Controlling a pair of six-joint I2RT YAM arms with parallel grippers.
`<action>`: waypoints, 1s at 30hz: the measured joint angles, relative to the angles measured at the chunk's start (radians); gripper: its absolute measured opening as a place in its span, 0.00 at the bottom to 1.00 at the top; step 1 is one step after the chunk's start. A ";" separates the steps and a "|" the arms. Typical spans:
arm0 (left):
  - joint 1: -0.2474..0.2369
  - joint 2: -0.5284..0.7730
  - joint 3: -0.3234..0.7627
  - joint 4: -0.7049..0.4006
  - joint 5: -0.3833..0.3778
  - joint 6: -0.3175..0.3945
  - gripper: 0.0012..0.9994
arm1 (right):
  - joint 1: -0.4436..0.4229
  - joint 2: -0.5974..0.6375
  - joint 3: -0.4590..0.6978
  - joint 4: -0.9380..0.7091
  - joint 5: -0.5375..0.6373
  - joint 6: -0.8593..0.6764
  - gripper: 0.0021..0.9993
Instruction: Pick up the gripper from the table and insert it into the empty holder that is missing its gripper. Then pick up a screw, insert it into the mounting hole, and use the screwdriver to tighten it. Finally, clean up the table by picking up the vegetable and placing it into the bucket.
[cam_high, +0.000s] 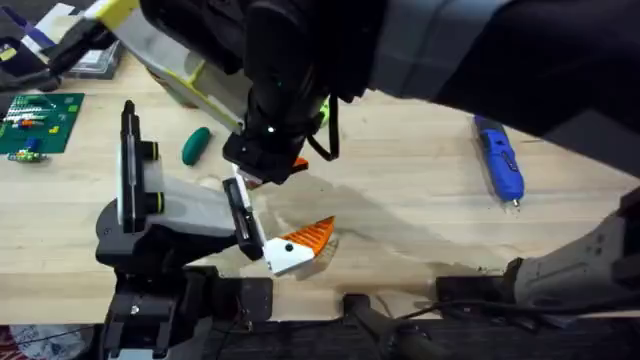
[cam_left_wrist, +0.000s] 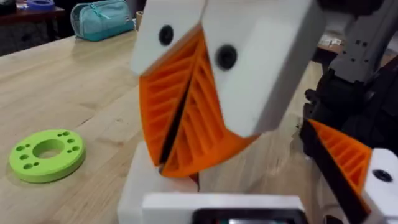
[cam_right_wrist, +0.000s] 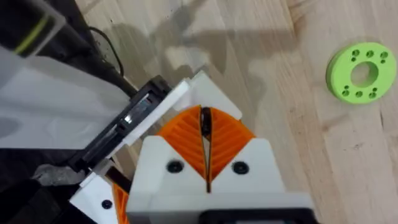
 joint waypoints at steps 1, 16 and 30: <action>0.000 0.000 0.000 0.000 0.000 -0.001 0.99 | 0.000 0.000 0.000 0.000 0.000 0.000 0.01; 0.002 0.000 0.000 0.000 0.001 0.002 0.99 | 0.000 0.001 -0.007 0.057 0.000 0.000 0.01; 0.002 0.000 0.000 -0.001 0.005 -0.006 0.99 | 0.000 0.005 -0.007 0.035 0.000 0.000 0.01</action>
